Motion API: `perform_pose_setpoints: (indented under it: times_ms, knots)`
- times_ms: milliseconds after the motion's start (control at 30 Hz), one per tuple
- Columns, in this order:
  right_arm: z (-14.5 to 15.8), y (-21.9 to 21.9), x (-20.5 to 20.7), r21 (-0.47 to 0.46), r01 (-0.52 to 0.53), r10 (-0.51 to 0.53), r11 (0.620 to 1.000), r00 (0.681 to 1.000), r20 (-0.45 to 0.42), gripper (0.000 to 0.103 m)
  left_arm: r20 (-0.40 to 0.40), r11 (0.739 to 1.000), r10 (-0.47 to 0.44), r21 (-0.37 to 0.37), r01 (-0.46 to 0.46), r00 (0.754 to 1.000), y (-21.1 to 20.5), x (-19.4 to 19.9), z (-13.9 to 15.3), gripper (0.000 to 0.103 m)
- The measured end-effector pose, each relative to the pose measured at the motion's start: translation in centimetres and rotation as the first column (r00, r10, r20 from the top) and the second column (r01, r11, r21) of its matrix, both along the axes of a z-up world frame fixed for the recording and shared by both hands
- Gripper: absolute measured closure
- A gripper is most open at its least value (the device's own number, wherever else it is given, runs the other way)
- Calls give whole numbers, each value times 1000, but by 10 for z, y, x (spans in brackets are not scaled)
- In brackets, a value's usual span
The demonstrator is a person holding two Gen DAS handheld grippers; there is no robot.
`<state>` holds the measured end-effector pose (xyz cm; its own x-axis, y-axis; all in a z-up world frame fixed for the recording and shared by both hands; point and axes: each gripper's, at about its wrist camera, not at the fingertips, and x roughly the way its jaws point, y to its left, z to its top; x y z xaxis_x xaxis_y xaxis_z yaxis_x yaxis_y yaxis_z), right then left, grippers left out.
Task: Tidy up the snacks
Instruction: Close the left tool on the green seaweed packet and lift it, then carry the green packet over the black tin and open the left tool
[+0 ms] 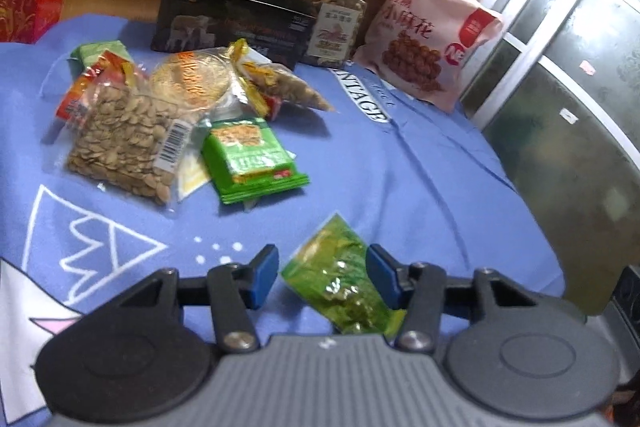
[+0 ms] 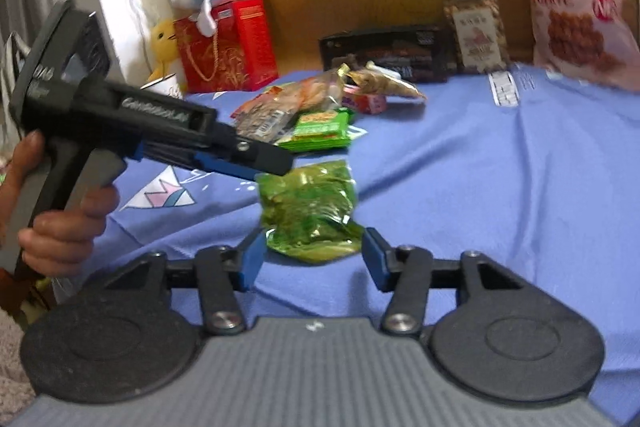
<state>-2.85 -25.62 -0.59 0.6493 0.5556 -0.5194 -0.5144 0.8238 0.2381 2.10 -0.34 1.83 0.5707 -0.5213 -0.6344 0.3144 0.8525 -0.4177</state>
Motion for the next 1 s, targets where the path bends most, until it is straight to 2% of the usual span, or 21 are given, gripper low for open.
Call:
perform_pose_setpoints:
  times_ms: [67, 133, 200, 233, 333, 367, 433, 500, 667, 733, 767, 800, 867, 967, 1000]
  knots:
    - [-6, -8, -2, -8, 9, -9, 1000, 1000, 1, 47, -37, 1000, 4, -14, -4, 999, 8, 6, 1, 54]
    - [-10, -13, -1, -4, 0, 0, 1000, 1000, -9, 41, -75, 998, -25, -54, 21, 997, 8, 11, -6, 56]
    - [-13, -12, -5, 2, -1, 1, 1000, 1000, 6, 39, -82, 999, -19, -47, 15, 996, 3, 11, -13, 81]
    - [-13, -12, -6, -3, 0, 0, 1000, 1000, 17, 40, -70, 1000, 0, -24, -2, 998, 1, 8, -14, 83]
    - [-15, -9, -8, 0, 23, -23, 1000, 999, 43, 50, -60, 999, 37, -23, -38, 998, 1, 0, -16, 86]
    - [-15, -9, -8, -2, 41, -41, 999, 998, 52, 59, -66, 998, 49, -32, -51, 997, 4, -2, -16, 88]
    - [-14, -10, -5, 4, 75, -76, 997, 995, 60, 65, -81, 996, 73, -43, -77, 994, 10, -8, -17, 100]
    - [-11, -10, 2, 23, 98, -99, 995, 993, 60, 70, -90, 995, 78, -59, -84, 993, 15, -15, -18, 101]
    - [-5, -11, 21, 81, 65, -66, 995, 998, 6, 66, -86, 991, 28, -131, -40, 996, 30, -25, -10, 98]
    - [-4, -22, 27, 113, 83, -80, 990, 996, -33, 66, -96, 985, 15, -168, -31, 995, 36, -21, -10, 86]
    - [-5, -28, 30, 134, 95, -85, 986, 993, -76, 66, -104, 984, 27, -173, -45, 994, 40, -16, -10, 72]
    - [-7, -39, 32, 168, 110, -88, 980, 987, -133, 66, -110, 983, 43, -175, -62, 993, 43, -11, -10, 66]
    - [-12, -55, 33, 224, 135, -83, 965, 970, -227, 67, -120, 979, 25, -197, -48, 993, 46, -2, -13, 66]
    - [-16, -67, 30, 285, 161, -65, 945, 946, -317, 67, -153, 969, -52, -245, 13, 987, 42, 12, -21, 66]
    - [-17, -66, 31, 297, 163, -56, 941, 940, -337, 68, -171, 966, -83, -257, 37, 982, 38, 16, -26, 73]
